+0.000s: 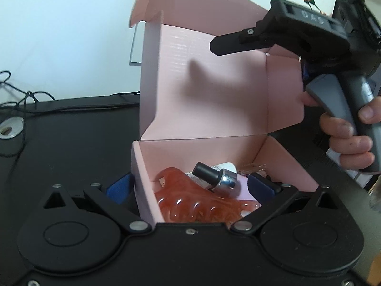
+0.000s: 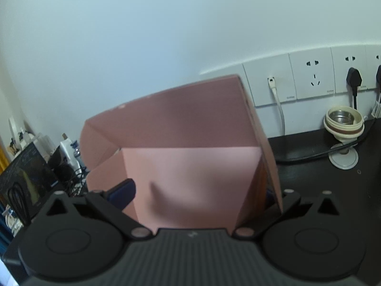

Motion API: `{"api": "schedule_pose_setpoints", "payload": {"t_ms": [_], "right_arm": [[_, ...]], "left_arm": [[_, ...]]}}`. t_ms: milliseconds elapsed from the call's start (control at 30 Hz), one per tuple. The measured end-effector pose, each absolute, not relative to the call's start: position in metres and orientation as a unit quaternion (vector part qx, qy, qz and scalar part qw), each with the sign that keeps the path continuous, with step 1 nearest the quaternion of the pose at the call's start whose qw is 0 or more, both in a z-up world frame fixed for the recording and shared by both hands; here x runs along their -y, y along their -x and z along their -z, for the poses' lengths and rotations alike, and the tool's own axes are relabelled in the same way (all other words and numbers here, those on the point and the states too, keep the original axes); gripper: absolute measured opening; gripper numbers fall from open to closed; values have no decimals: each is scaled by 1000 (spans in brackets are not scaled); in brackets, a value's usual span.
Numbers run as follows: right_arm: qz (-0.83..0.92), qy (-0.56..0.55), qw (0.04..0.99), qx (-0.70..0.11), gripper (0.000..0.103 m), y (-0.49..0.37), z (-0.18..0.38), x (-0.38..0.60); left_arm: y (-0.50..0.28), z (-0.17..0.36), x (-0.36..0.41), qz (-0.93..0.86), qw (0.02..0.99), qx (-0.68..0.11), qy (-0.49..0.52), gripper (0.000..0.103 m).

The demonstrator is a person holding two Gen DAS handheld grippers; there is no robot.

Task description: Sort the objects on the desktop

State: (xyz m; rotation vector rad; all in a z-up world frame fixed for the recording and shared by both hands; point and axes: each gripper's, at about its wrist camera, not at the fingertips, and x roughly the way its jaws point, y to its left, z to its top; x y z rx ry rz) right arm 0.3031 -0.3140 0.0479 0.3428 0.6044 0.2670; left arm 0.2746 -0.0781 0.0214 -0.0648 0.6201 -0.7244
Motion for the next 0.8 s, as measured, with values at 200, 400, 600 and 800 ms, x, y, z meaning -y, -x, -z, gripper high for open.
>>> {"api": "schedule_pose_setpoints", "payload": {"t_ms": [200,400,600,800], "right_arm": [[-126,-160,933,-296,102,-296,-50,313],[-120,-139,937,-297,102,-280,-53,310],[-113,-118,941,-297,102,-263,-57,306],[-106,-111,944,-290,102,-251,-55,300]], "left_arm": [[-272,-23,76,344,888,-303,31,103],[-269,-22,99,332,891,-310,11,103],[-268,-23,103,329,891,-313,10,103],[-272,-24,103,326,891,-316,22,103]]}}
